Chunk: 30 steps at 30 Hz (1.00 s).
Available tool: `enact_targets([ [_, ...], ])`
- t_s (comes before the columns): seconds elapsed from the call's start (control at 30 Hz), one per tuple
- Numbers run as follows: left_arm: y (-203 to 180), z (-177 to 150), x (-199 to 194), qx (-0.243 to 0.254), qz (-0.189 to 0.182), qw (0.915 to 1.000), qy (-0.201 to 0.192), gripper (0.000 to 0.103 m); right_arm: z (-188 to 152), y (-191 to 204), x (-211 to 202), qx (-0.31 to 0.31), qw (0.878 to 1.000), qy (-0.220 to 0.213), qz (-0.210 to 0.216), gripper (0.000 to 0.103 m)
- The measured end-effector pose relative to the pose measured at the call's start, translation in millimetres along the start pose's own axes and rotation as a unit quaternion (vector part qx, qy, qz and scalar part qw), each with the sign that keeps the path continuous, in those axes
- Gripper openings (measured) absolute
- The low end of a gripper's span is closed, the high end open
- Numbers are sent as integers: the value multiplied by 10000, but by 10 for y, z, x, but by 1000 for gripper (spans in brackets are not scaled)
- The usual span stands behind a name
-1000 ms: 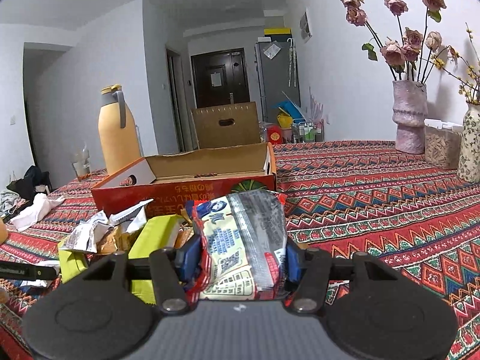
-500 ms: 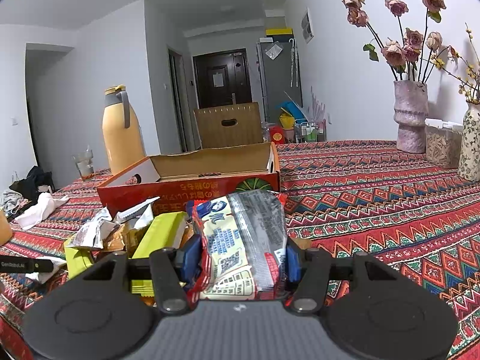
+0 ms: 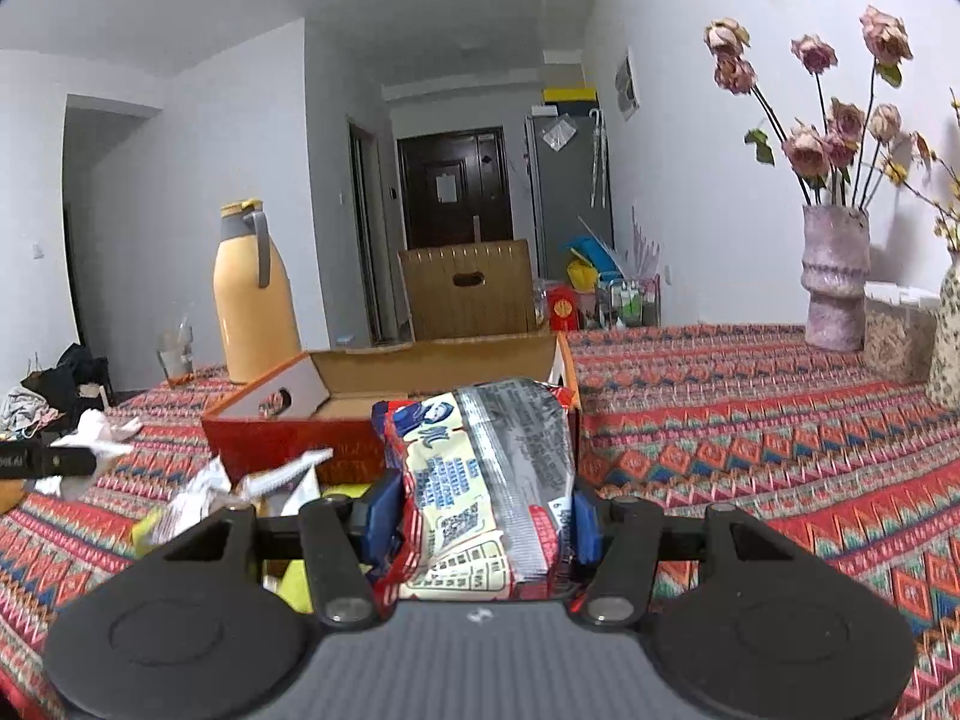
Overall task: Organize snacks
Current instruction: 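Carry the biscuit bag toward the box with the right gripper while the left gripper grasps a white cookie packet, then release the biscuit bag and cookie packet into the box with both grippers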
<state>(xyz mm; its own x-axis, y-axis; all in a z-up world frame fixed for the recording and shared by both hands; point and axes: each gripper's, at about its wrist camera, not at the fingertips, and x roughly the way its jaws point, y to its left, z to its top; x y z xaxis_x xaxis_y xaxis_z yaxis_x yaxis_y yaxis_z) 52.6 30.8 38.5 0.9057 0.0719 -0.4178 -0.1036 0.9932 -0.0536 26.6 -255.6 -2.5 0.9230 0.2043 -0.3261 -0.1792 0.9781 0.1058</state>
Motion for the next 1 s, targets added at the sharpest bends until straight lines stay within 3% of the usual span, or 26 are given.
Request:
enact_targets([
  [0.27,-213,437,432,-24,-166,9999,-15,41,364,37,385,-92,9998,-187,0,55],
  [0.57,-426,782,985,-17,-198,9998,56,42,771,29,1126,-16,9999,85,73,55],
  [1.0,-477,804,1747,-182,-144,9993,283,42,769,39,1946,94,9987,499,15,55],
])
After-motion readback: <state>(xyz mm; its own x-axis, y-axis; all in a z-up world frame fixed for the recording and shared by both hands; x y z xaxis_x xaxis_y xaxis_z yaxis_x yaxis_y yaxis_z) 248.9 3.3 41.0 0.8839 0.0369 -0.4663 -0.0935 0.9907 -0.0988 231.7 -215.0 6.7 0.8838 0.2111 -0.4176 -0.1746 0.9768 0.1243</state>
